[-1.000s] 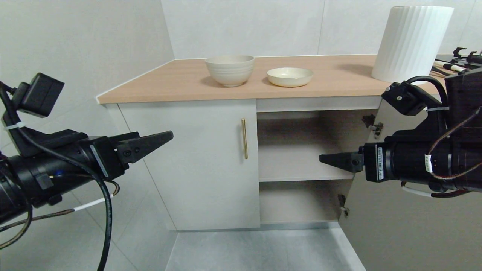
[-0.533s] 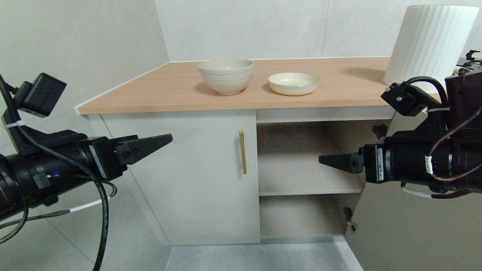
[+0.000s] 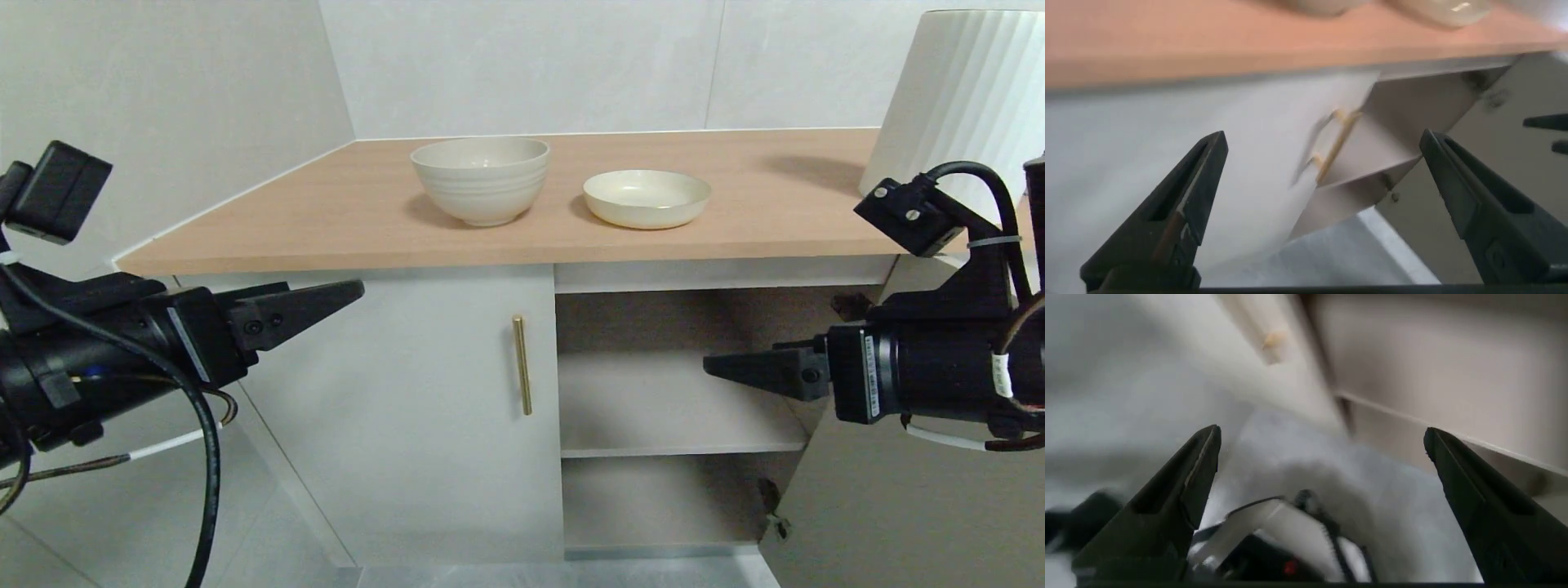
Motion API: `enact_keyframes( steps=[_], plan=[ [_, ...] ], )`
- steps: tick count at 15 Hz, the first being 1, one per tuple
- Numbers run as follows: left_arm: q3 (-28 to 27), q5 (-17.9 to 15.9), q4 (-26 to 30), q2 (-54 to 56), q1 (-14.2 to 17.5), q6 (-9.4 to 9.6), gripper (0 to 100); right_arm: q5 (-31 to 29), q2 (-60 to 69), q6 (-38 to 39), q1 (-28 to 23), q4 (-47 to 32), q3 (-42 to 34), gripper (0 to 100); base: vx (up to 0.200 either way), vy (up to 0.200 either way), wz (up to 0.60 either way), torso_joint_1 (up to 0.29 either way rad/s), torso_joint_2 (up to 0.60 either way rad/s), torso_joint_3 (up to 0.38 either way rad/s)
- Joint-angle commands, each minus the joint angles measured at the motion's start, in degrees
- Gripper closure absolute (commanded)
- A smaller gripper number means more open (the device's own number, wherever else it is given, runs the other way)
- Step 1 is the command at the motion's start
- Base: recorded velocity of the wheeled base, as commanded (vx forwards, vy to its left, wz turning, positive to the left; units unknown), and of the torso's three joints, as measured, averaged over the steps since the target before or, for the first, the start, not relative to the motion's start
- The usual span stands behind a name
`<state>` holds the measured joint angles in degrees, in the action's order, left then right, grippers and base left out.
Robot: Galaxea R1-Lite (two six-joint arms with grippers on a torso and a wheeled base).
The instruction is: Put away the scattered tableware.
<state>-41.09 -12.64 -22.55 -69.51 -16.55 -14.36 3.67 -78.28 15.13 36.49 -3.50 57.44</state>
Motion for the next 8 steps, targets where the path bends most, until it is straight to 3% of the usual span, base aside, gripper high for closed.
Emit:
enact_keyframes(
  steps=[1, 8],
  plan=[
    [0.0, 0.0, 0.0, 0.6, 0.0, -0.05, 0, 0.1, 1.9, -0.1, 0.0, 0.0, -0.5, 0, 0.000, 0.000, 0.00, 0.000, 0.00, 0.000],
    [0.0, -0.1, 0.2, 0.1, 0.0, -0.05, 0, -0.1, 0.3, -0.2, -0.4, 2.7, -1.5, 0, 0.000, 0.000, 0.00, 0.004, -0.02, -0.015]
  ],
)
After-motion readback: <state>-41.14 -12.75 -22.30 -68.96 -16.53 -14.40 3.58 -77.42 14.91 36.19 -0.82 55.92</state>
